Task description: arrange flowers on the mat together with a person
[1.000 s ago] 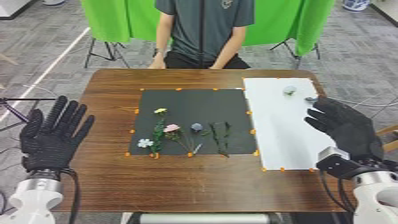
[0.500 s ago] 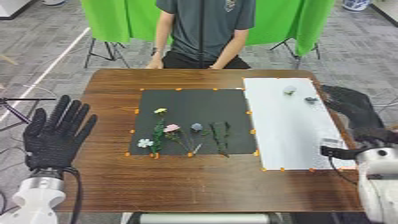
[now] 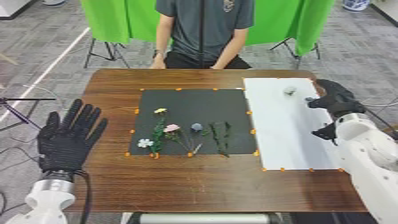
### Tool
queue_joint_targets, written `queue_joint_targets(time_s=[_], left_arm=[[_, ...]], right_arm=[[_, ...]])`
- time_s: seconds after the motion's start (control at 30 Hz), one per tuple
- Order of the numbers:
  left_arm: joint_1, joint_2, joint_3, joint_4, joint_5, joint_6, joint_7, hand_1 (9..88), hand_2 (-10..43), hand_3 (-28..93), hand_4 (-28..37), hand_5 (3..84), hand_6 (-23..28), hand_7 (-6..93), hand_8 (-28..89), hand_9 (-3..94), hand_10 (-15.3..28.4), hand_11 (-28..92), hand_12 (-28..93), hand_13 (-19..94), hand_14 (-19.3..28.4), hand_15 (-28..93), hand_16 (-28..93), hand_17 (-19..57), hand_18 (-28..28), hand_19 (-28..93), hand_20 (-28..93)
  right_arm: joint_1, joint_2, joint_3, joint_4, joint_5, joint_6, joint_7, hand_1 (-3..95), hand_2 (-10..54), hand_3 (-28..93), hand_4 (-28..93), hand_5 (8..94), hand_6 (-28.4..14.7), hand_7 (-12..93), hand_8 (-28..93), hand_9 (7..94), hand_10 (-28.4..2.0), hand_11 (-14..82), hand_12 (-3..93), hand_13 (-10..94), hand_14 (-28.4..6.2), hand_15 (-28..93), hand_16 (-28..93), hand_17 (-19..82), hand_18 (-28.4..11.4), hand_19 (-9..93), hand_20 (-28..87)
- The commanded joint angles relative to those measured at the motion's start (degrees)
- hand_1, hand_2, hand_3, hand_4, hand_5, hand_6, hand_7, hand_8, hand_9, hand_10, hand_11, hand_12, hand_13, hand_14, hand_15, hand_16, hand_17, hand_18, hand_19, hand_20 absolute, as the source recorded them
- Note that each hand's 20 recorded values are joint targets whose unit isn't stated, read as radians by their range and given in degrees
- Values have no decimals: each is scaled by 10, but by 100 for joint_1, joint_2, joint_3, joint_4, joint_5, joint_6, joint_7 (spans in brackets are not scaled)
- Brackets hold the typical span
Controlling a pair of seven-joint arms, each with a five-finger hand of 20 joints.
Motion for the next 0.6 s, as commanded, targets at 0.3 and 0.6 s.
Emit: queue_joint_targets(time_s=[0.3,0.6], left_arm=[[2,-58,58,10,363,-31,-284,278,144,715,-283,469,66,71,-81,435,139,124,93,316,127,151,-32,-26,123,232,127],[43,-103,24,15,393,-52,-368,278,143,715,-283,464,66,68,-79,428,137,123,93,313,125,147,-31,-27,123,229,126]], right_arm=[[1530,-42,-694,1146,-836,-2221,287,425,-95,751,-283,318,-81,166,-123,272,-178,120,104,274,-142,311,51,150,-188,676,88],[1303,-127,-867,1218,-932,-2241,153,476,-95,732,-283,434,-48,241,-156,473,-139,212,133,469,-103,439,97,218,-198,763,150]])
